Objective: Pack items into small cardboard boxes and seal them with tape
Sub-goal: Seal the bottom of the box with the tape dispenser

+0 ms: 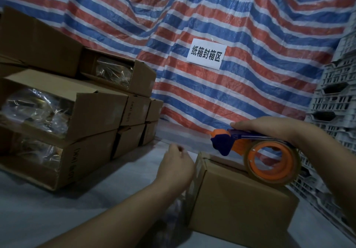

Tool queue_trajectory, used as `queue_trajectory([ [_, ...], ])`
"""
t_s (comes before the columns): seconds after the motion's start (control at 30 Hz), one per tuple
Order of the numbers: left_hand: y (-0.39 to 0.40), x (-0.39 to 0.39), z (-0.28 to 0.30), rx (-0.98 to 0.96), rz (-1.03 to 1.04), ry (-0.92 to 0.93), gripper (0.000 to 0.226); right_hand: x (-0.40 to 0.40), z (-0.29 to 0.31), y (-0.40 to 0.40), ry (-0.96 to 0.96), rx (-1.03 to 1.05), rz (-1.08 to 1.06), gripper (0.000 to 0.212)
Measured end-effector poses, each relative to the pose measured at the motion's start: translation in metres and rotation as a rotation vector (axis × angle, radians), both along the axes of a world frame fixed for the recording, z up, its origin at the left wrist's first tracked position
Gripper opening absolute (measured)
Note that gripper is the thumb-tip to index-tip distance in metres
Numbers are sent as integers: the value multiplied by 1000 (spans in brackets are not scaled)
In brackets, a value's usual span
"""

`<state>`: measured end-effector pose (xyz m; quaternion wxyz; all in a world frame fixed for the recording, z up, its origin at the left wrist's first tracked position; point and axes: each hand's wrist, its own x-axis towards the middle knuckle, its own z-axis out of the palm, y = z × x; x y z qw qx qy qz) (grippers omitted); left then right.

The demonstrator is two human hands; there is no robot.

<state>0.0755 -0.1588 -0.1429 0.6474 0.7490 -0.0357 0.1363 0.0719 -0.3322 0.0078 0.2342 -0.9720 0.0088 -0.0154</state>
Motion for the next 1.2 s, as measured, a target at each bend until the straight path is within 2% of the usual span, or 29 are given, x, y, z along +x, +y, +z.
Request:
queue_trajectory([
  [0.07,0,4,-3,2,-83,-154,45,0,0,0,18,28,5,49],
  [0.13,-6,3,-7,80,-262,-159,80,-1,0,-1,34,35,11,58],
  [0.2,-12,2,-14,180,-363,-117,98,-1,0,-1,31,30,4,58],
  [0.37,-11,2,-15,272,-342,-95,78,-1,0,1,16,29,28,43],
  [0.47,-10,-4,-10,457,-232,-132,74,0,4,2,60,31,30,43],
  [0.53,-8,-9,-6,570,-173,-183,65,1,7,0,91,-40,20,46],
  [0.7,-6,-13,-4,653,-125,-242,48,6,12,-8,140,-133,14,49],
  [0.87,-5,-10,-3,727,-104,-240,59,6,19,-22,172,-227,-34,54],
  [1.0,-3,-9,-2,770,-81,-248,72,7,21,-35,107,-447,-86,56],
  [1.1,-3,-7,-6,733,-102,-255,70,10,13,-35,79,-637,-147,56],
  [1.2,-5,-5,-9,627,-142,-291,67,17,9,-31,80,-726,-138,63],
])
